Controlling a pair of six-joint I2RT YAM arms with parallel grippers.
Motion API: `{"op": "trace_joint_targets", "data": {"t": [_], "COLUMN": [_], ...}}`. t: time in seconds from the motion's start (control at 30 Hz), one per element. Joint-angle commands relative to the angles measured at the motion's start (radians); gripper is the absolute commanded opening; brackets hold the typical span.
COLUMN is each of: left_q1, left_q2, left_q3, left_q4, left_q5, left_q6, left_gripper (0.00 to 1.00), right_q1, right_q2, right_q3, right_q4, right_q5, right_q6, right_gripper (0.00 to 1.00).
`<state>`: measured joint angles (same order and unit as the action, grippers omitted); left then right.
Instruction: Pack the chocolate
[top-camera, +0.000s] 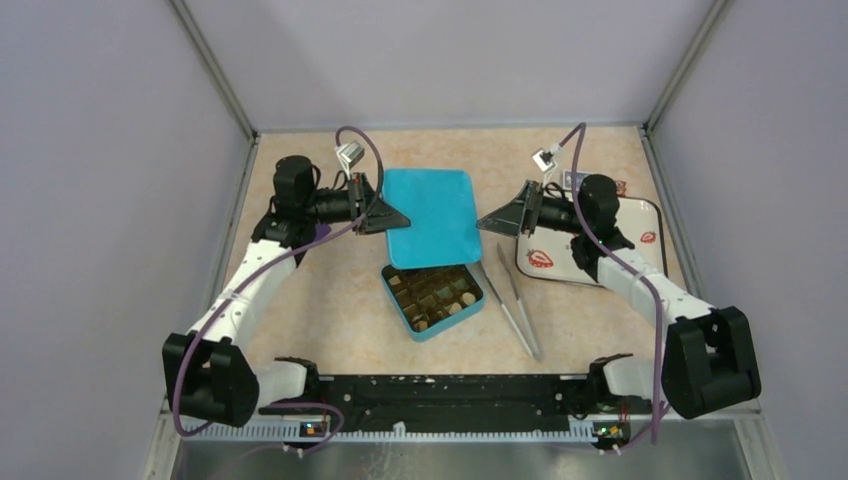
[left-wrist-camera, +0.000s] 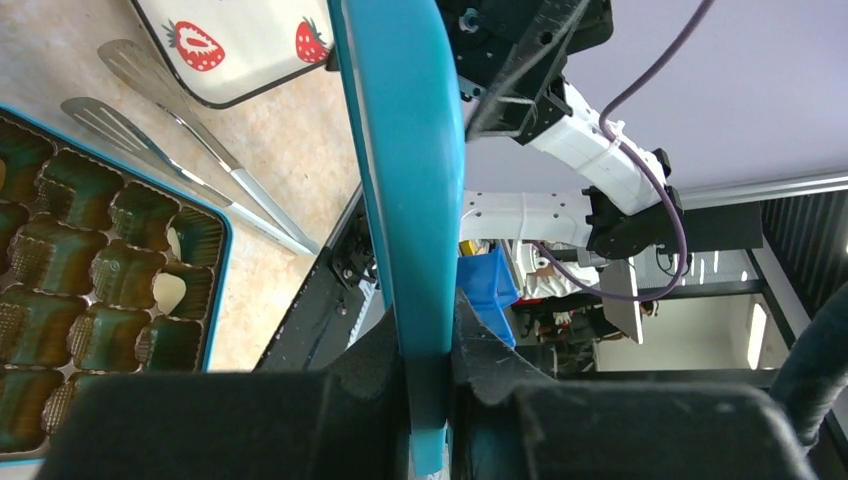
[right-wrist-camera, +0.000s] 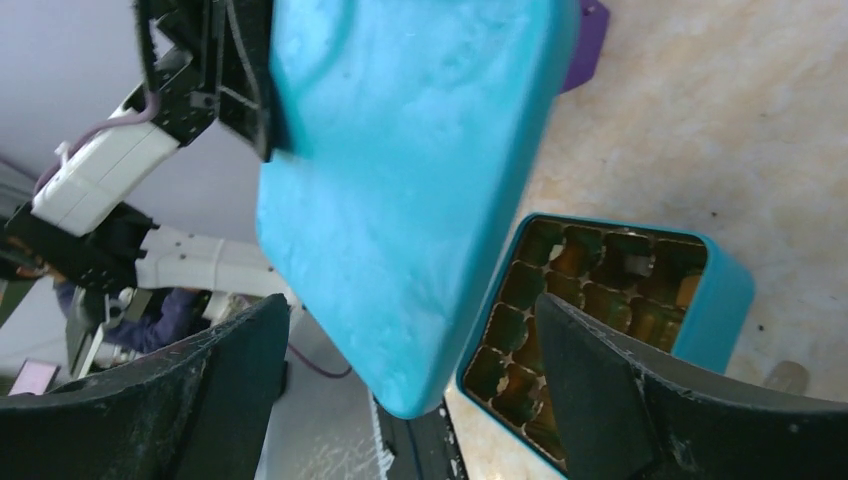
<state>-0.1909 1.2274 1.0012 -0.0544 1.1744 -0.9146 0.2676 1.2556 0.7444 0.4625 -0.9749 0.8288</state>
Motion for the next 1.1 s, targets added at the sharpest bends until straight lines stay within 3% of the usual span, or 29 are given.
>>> {"op": "trace_joint_targets", "data": {"t": [0.0, 0.43, 0.67, 0.87, 1.07], "left_q1": [-0.006, -0.027, -0.027, -0.027, -0.027], "left_q2": [-0.009, -0.026, -0.027, -0.03, 0.002], "left_q3": [-0.027, -0.029, -0.023, 0.007, 0.103], "left_q4": [0.122, 0.156, 0.139, 0.09, -0.156], "left_q5": [0.034, 0.04, 0.039, 0.038, 0.006], "left_q6": [-0.046, -0.058, -0.043, -0.001, 0.159], "left_gripper": [0.0, 0.0, 0.0, 0.0, 0.0], "right_q1": [0.04, 0.044, 0.044, 0.044, 0.041], "right_q2": [0.0, 0.163, 0.183, 0.164, 0.104], "right_q3": [-0.011, -0.057, -0.042, -0.037, 0.0], "right_q4": [0.201, 0.601, 0.597, 0.444, 0.241], "right_q5": [-0.089, -0.089, -0.104, -0.063, 0.051], "right_q6": [0.068, 0.302, 0.297, 0.198, 0.078], "right_gripper": [0.9, 0.85, 0.85, 0.85, 0.86]}}
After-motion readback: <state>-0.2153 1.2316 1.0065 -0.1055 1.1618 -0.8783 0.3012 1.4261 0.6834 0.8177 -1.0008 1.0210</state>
